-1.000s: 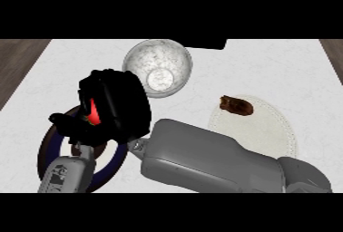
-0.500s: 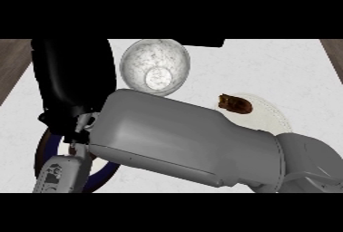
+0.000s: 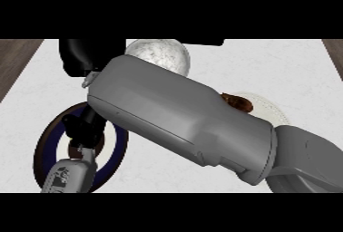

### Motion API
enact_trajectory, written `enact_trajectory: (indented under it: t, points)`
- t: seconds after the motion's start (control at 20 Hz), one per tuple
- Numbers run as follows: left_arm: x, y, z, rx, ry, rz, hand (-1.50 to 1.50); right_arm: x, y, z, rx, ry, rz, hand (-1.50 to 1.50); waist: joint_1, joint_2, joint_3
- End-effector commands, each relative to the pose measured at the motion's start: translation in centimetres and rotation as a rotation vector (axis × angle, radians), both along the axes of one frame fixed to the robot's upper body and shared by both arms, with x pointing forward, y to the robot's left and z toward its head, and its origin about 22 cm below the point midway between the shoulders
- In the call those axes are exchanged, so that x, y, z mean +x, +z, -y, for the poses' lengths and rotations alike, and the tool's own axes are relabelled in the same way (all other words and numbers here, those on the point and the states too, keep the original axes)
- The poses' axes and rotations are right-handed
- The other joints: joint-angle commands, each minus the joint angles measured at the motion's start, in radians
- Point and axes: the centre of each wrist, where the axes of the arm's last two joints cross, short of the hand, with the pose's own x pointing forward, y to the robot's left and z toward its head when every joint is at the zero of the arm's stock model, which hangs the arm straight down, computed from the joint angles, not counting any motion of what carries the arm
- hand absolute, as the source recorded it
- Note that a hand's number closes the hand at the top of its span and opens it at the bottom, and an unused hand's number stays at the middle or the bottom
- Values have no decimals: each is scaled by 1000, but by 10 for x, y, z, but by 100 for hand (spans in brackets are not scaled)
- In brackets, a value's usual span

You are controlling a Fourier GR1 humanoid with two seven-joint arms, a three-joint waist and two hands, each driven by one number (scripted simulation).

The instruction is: Pick the tomato from the placemat and place it in the bowl

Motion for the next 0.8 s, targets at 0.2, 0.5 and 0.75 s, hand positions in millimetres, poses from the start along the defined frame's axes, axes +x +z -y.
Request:
enact_trajectory:
  t: [0.2, 0.5, 0.75]
  points:
    - [0, 13, -2, 18, 16, 11, 0, 42, -29, 27, -102, -131, -34, 150, -4, 2, 2]
    - [7, 12, 12, 2, 3, 18, 0, 67, -76, 61, -142, -178, -42, 150, -4, 10, 3]
    - [2, 10, 7, 5, 20, 6, 0, 78, -116, 90, -146, -193, -110, 150, -14, 8, 4]
